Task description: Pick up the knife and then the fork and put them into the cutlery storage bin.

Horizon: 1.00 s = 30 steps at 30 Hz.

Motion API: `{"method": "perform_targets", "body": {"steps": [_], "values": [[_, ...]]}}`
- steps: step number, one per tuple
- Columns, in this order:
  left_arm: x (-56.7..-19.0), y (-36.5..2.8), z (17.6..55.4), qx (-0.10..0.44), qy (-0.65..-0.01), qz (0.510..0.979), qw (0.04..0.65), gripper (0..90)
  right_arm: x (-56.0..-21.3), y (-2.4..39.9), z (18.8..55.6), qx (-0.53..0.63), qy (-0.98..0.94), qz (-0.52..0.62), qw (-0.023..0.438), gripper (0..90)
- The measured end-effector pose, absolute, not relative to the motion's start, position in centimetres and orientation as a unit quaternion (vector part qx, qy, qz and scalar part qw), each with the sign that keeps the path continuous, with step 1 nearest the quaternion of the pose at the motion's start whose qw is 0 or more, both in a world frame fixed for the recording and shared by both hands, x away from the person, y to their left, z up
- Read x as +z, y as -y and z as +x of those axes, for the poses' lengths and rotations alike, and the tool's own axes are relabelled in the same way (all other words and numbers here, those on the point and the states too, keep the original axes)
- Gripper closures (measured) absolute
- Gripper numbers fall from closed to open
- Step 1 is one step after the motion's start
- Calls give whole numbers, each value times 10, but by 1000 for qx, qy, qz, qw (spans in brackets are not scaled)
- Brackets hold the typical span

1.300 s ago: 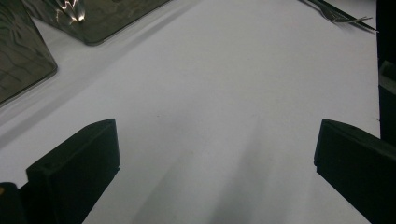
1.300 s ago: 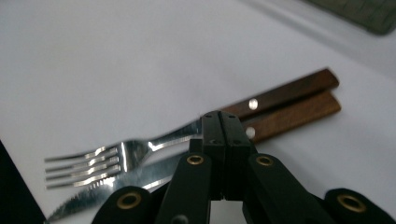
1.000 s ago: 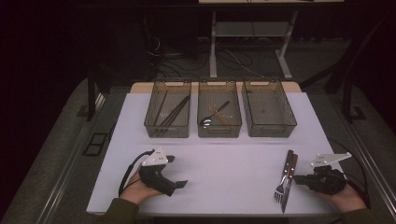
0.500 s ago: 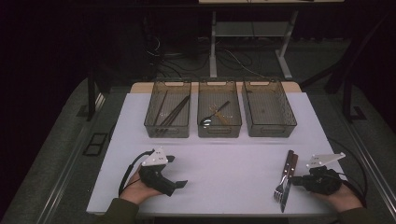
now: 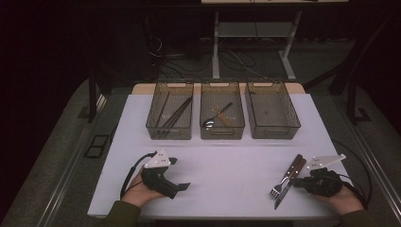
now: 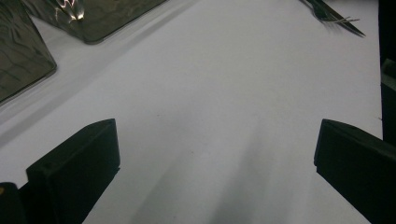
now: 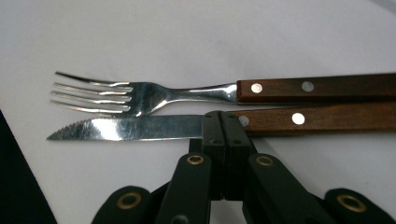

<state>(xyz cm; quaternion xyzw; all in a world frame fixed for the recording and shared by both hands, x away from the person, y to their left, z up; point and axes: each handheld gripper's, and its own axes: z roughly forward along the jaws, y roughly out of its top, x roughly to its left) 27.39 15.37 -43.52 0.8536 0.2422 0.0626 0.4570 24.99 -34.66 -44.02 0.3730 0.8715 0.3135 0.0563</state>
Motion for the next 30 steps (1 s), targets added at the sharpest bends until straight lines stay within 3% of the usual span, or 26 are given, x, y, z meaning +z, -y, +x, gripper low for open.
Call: {"method": "perform_targets", "body": {"steps": [30], "values": [[-436,-153,274,62,-242,855,455,0,-440,307,263,314,-887,332,70,895]]}}
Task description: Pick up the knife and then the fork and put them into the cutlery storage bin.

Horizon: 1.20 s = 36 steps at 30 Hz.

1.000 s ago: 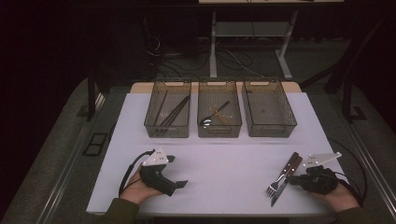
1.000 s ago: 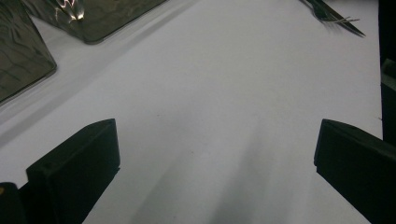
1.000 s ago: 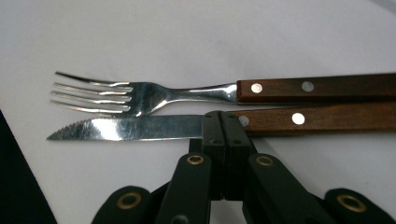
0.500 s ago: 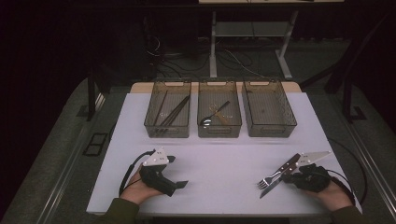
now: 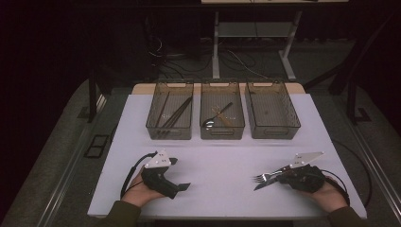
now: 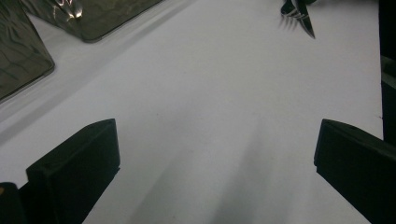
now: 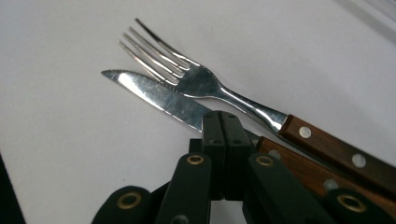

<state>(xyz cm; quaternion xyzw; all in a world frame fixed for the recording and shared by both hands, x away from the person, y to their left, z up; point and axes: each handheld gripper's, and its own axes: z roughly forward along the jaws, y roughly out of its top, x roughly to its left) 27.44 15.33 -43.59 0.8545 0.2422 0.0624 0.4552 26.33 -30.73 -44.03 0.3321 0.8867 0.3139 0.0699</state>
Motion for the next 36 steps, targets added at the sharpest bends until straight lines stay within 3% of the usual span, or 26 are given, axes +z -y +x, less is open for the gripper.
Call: {"method": "perform_targets", "body": {"steps": [36], "values": [[-436,-153,274,62,-241,854,456,0,-443,270,313,313,-881,343,90,896]]}}
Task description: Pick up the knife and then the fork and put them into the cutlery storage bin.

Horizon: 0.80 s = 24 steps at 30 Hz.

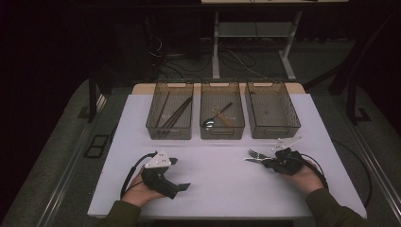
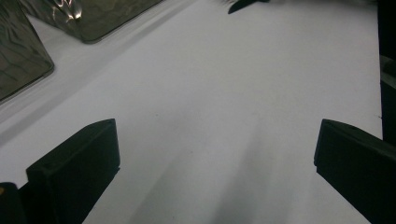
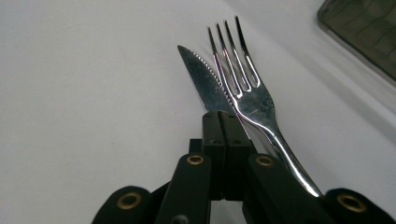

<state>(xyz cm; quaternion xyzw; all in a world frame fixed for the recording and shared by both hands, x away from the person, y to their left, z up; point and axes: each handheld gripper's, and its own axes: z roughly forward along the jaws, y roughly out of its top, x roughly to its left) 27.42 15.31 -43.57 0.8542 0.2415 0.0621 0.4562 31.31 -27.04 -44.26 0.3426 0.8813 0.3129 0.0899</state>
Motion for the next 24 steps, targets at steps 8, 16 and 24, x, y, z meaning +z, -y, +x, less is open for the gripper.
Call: {"method": "perform_targets", "body": {"steps": [8,16,24], "values": [[-435,-153,274,62,-241,853,458,0,-443,270,327,311,-875,360,93,896],[-435,-154,274,62,-240,853,459,0,-443,271,333,313,-870,369,93,895],[-435,-154,275,62,-239,854,459,0,-435,278,328,334,-866,363,84,814]]}}
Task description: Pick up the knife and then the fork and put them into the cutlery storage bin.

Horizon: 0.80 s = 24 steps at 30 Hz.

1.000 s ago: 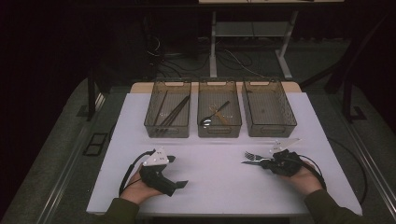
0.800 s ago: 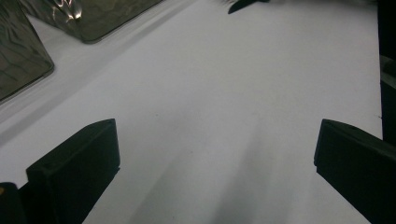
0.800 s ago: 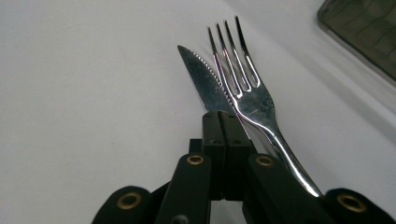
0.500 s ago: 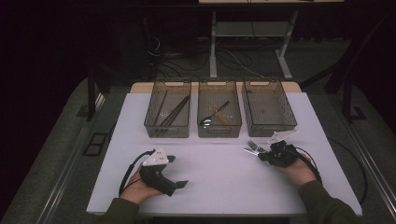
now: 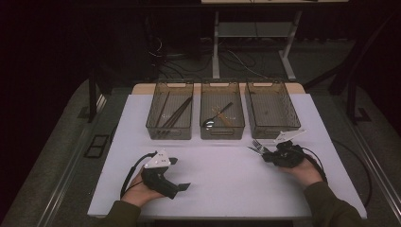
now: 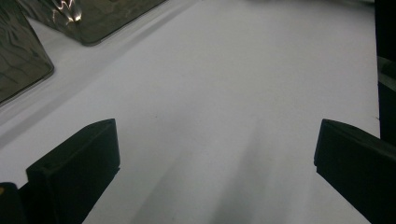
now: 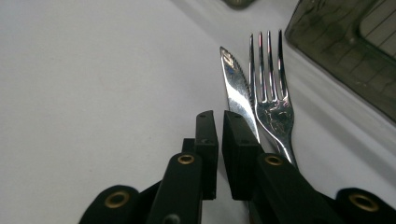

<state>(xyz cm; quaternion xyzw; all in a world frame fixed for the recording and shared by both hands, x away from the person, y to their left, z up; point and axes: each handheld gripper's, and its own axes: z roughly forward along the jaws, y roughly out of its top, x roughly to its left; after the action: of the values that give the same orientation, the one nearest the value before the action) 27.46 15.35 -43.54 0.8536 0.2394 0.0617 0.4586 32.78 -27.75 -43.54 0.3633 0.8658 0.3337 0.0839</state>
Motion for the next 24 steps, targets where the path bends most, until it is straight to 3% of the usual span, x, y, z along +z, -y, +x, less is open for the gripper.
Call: {"method": "perform_targets", "body": {"steps": [10,18,24], "values": [[-435,-153,274,61,-239,854,458,0,-419,290,322,331,-869,357,88,581],[-435,-153,274,61,-240,854,457,0,-414,316,320,323,-869,365,91,586],[-435,-153,274,61,-240,854,458,0,-418,317,322,307,-877,360,89,679]]}}
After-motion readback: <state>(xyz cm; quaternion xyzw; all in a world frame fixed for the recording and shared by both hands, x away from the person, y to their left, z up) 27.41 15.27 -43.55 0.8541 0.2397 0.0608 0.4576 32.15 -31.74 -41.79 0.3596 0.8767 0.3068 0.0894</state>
